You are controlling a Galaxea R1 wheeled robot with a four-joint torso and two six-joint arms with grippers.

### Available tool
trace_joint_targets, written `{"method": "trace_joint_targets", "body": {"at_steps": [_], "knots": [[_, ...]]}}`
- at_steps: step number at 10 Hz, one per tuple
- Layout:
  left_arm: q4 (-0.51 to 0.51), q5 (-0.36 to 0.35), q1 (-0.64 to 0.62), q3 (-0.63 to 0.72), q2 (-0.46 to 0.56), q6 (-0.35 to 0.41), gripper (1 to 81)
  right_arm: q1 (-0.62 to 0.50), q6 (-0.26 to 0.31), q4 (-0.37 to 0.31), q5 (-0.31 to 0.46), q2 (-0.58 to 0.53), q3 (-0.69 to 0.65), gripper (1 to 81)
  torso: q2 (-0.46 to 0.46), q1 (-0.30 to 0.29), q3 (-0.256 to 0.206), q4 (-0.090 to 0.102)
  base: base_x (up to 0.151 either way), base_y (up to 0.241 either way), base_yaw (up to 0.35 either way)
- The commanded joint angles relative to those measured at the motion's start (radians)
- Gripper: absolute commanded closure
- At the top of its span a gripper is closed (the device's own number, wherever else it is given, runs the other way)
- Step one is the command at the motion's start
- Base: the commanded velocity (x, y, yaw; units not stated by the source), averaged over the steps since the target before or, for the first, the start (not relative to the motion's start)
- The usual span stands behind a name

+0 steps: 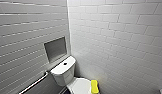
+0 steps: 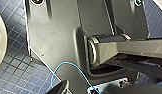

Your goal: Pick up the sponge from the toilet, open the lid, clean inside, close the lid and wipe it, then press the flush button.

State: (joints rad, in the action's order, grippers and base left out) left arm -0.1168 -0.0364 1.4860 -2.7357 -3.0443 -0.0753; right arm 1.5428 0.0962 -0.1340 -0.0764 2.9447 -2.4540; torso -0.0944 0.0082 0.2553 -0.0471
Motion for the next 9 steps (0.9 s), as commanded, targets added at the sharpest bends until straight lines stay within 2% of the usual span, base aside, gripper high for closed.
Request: {"method": "trace_joint_targets", "body": {"at_steps": [1, 6, 8, 9], "knots": [[-0.012, 0.064, -0.017, 0.048, 0.034, 0.008, 1.0, -0.031, -0.034, -0.012, -0.08, -0.332, 0.481, 1.0, 0.0, 0.0, 0.0, 0.0, 0.0, 0.0, 0.0], [-0.012, 0.078, -0.012, 0.088, 0.062, 0.008, 1.0, -0.106, -0.208, -0.009, -0.1, -0.529, 0.569, 1.0, 0.0, 0.0, 0.0, 0.0, 0.0, 0.0, 0.0], [-0.014, 0.076, -0.003, 0.088, 0.062, 0.008, 1.0, -0.16, -0.208, -0.009, -0.1, -0.608, 0.653, 1.0, 0.0, 0.0, 0.0, 0.0, 0.0, 0.0, 0.0], [-0.015, 0.067, 0.003, 0.088, 0.06, 0.008, 1.0, -0.189, -0.207, -0.009, -0.1, -0.662, 0.732, 1.0, -0.1, 0.064, 0.0, 0.0, 0.0, 0.0, 0.0]]}}
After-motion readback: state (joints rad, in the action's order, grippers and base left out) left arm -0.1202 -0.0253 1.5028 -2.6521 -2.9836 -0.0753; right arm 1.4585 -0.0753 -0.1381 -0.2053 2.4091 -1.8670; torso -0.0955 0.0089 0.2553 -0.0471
